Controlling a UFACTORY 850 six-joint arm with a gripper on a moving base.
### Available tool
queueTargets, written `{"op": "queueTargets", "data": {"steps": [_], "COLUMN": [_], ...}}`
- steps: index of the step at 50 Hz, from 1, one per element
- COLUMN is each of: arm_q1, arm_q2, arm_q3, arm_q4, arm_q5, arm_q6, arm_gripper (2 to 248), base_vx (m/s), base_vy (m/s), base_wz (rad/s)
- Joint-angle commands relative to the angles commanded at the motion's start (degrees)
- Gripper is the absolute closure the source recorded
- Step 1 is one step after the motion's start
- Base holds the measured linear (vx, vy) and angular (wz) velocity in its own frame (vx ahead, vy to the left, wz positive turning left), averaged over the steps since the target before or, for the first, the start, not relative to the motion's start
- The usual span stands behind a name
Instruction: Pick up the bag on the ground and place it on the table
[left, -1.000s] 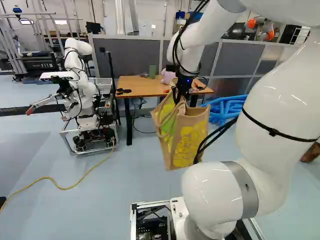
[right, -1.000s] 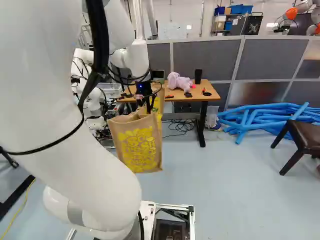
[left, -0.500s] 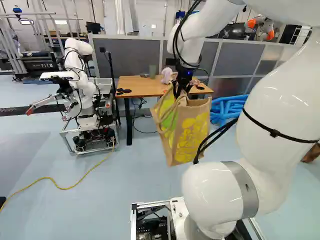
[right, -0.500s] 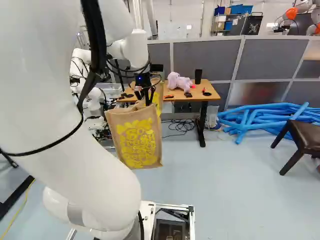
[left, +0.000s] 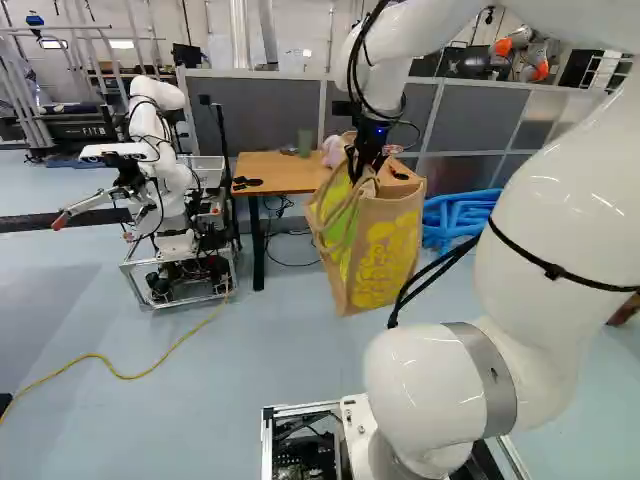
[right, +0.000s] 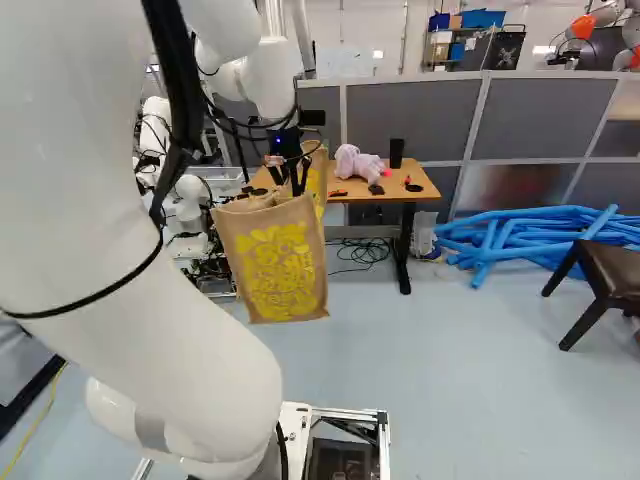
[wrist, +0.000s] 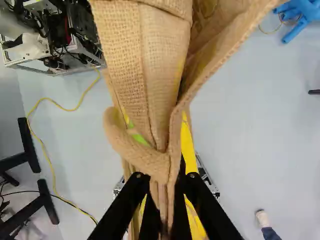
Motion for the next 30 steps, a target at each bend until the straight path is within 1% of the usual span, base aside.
{"op": "queueTargets", "data": {"steps": [13,30], "arm_q1": [0.05,0.12], "arm_q2": [0.51,1.06], "arm_q3": [-1.82,-4.3], "arm_q4": [-1.77,-4.04], "arm_q5": [-1.97,-5.89], "arm_q6": [0.0,0.0], "arm_gripper": [228,228], "base_vx": [0.0,0.0], "base_vy": [0.0,0.0], "base_wz": [0.0,0.0]}}
